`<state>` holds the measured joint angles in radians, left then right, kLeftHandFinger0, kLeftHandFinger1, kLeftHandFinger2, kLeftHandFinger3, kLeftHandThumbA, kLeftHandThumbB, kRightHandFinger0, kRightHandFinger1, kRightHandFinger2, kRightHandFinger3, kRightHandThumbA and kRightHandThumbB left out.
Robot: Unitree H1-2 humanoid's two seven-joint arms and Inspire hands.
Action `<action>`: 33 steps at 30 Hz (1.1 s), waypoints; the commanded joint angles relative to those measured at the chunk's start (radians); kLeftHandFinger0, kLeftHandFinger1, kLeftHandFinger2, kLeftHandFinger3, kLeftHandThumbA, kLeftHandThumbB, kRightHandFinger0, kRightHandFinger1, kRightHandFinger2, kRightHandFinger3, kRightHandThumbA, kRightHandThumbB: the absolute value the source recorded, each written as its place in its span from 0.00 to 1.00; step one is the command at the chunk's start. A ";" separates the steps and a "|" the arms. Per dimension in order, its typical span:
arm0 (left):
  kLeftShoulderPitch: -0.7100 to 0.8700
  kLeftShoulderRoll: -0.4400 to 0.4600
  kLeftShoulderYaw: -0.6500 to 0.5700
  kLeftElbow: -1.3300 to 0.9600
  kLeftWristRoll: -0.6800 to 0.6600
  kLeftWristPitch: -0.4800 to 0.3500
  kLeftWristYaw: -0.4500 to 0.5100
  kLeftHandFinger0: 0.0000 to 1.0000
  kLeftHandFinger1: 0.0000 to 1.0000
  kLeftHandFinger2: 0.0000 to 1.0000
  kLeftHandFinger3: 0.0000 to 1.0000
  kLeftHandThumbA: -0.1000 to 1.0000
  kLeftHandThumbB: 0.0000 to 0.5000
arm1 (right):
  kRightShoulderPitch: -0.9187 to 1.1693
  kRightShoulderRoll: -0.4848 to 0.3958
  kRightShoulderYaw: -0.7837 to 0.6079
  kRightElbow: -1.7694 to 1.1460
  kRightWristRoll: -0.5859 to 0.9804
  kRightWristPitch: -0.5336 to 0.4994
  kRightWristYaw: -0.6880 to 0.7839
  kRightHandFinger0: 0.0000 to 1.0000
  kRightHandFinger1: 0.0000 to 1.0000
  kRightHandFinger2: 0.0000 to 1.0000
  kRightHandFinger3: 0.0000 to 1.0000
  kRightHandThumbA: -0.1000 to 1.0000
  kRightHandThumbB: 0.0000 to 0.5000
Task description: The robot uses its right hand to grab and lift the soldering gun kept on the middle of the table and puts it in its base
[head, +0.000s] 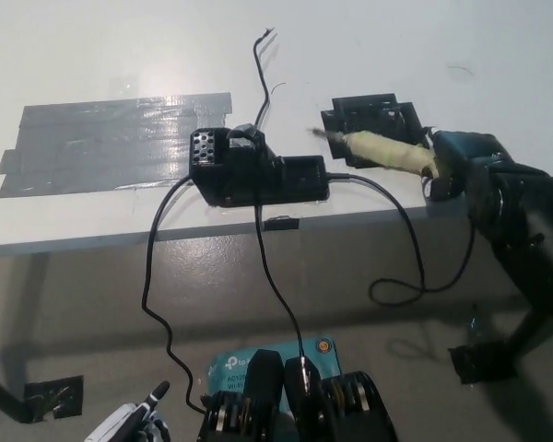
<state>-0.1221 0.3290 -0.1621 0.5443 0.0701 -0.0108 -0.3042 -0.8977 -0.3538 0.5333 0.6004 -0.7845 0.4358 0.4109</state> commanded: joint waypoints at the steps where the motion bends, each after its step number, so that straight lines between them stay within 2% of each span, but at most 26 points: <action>1: -0.021 -0.004 -0.012 -0.017 0.001 -0.012 -0.030 0.01 0.09 0.15 0.26 1.00 1.00 | 0.009 0.006 -0.012 0.024 -0.074 0.034 0.081 0.00 0.00 0.38 1.00 0.30 0.64; 3: -0.020 -0.004 -0.017 -0.027 0.001 -0.001 -0.037 0.02 0.09 0.14 0.24 1.00 1.00 | 0.009 0.016 -0.010 0.024 -0.091 0.034 0.098 0.00 0.01 0.40 1.00 0.27 0.56; 6: -0.023 -0.003 -0.024 -0.030 0.004 0.003 -0.041 0.05 0.12 0.15 0.23 1.00 1.00 | 0.011 0.025 -0.010 0.028 -0.125 0.034 0.107 0.00 0.00 0.33 1.00 0.24 0.61; 8: -0.027 -0.006 -0.025 -0.027 0.002 0.003 -0.038 0.05 0.12 0.17 0.21 1.00 1.00 | 0.015 0.035 -0.019 0.039 -0.133 0.034 0.112 0.00 0.00 0.25 1.00 0.19 0.65; 9: -0.032 -0.006 -0.029 -0.025 0.003 -0.004 -0.042 0.06 0.14 0.16 0.20 1.00 1.00 | 0.016 0.029 0.004 0.036 -0.135 0.034 0.128 0.00 0.03 0.34 1.00 0.26 0.69; 10: -0.030 -0.005 -0.031 -0.027 0.003 -0.011 -0.044 0.06 0.12 0.14 0.17 1.00 1.00 | 0.015 0.033 0.008 0.047 -0.143 0.034 0.146 0.08 0.18 0.55 1.00 0.30 0.72; 11: -0.028 -0.004 -0.034 -0.033 0.006 -0.012 -0.043 0.06 0.13 0.14 0.15 1.00 1.00 | 0.016 0.041 -0.002 0.062 -0.147 0.034 0.159 0.10 0.21 0.64 1.00 0.34 0.73; 12: -0.026 -0.003 -0.036 -0.037 0.006 -0.012 -0.044 0.06 0.13 0.14 0.15 1.00 1.00 | 0.017 0.043 -0.007 0.066 -0.148 0.034 0.167 0.06 0.19 0.65 1.00 0.35 0.73; 13: -0.023 -0.002 -0.036 -0.048 0.003 -0.003 -0.046 0.06 0.14 0.15 0.12 1.00 1.00 | 0.022 0.046 -0.012 0.063 -0.155 0.034 0.172 0.05 0.17 0.63 1.00 0.39 0.77; 14: -0.025 -0.001 -0.036 -0.046 0.001 -0.008 -0.047 0.04 0.11 0.14 0.11 1.00 1.00 | 0.026 0.043 -0.003 0.058 -0.157 0.034 0.165 0.10 0.25 0.68 1.00 0.41 0.80; 15: -0.025 -0.001 -0.036 -0.049 0.000 -0.011 -0.048 0.00 0.10 0.13 0.07 1.00 1.00 | 0.027 0.035 0.025 0.049 -0.168 0.034 0.159 0.20 0.34 0.79 1.00 0.47 0.80; 17: -0.031 -0.002 -0.032 -0.041 -0.011 -0.019 -0.055 0.00 0.08 0.11 0.07 1.00 1.00 | 0.025 0.031 0.034 0.052 -0.169 0.034 0.142 0.14 0.29 0.76 1.00 0.50 0.81; 18: -0.034 -0.002 -0.033 -0.039 -0.008 -0.018 -0.056 0.00 0.09 0.12 0.08 1.00 1.00 | 0.023 0.032 0.025 0.057 -0.175 0.034 0.145 0.17 0.35 0.83 1.00 0.53 0.83; 19: -0.036 -0.001 -0.034 -0.039 -0.005 -0.018 -0.055 0.01 0.09 0.13 0.09 1.00 1.00 | 0.021 0.033 0.022 0.064 -0.179 0.034 0.141 0.22 0.44 0.96 1.00 0.53 0.86; 20: -0.036 0.002 -0.036 -0.046 -0.002 -0.017 -0.058 0.02 0.09 0.10 0.07 1.00 1.00 | 0.026 0.024 0.034 0.044 -0.197 0.034 0.157 0.67 1.00 1.00 1.00 0.57 0.88; 21: -0.038 0.001 -0.037 -0.043 -0.001 -0.020 -0.057 0.01 0.07 0.08 0.06 1.00 1.00 | 0.030 0.024 0.024 0.041 -0.201 0.034 0.161 0.83 1.00 1.00 1.00 0.56 0.91; 22: -0.040 -0.001 -0.037 -0.039 -0.001 -0.026 -0.057 0.00 0.04 0.06 0.04 1.00 1.00 | 0.037 0.028 -0.001 0.038 -0.212 0.034 0.171 0.95 1.00 1.00 1.00 0.56 0.97; 23: -0.040 -0.002 -0.037 -0.040 -0.003 -0.027 -0.058 0.00 0.03 0.05 0.03 1.00 1.00 | 0.041 0.031 -0.014 0.033 -0.228 0.034 0.181 1.00 1.00 1.00 1.00 0.56 0.99; 25: -0.040 -0.003 -0.040 -0.040 0.001 -0.029 -0.054 0.00 0.03 0.04 0.01 1.00 1.00 | 0.043 0.030 -0.003 0.033 -0.276 0.034 0.225 1.00 1.00 1.00 1.00 0.62 1.00; 28: -0.039 -0.003 -0.044 -0.043 0.000 -0.030 -0.059 0.00 0.01 0.03 0.01 1.00 1.00 | 0.046 0.028 0.005 0.030 -0.312 0.034 0.247 1.00 1.00 1.00 1.00 0.64 1.00; 31: -0.043 -0.007 -0.044 -0.029 -0.006 -0.036 -0.062 0.00 0.00 0.00 0.00 1.00 1.00 | 0.053 0.026 0.005 0.019 -0.333 0.034 0.243 1.00 1.00 1.00 1.00 0.64 1.00; 33: -0.041 -0.008 -0.044 -0.038 -0.009 -0.031 -0.065 0.00 0.00 0.00 0.00 1.00 1.00 | 0.067 0.042 -0.049 0.017 -0.331 0.034 0.225 1.00 1.00 1.00 1.00 0.58 1.00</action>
<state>-0.1456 0.3272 -0.2058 0.5262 0.0711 -0.0151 -0.3396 -0.8904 -0.3011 0.5258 0.5942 -1.0672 0.4490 0.5505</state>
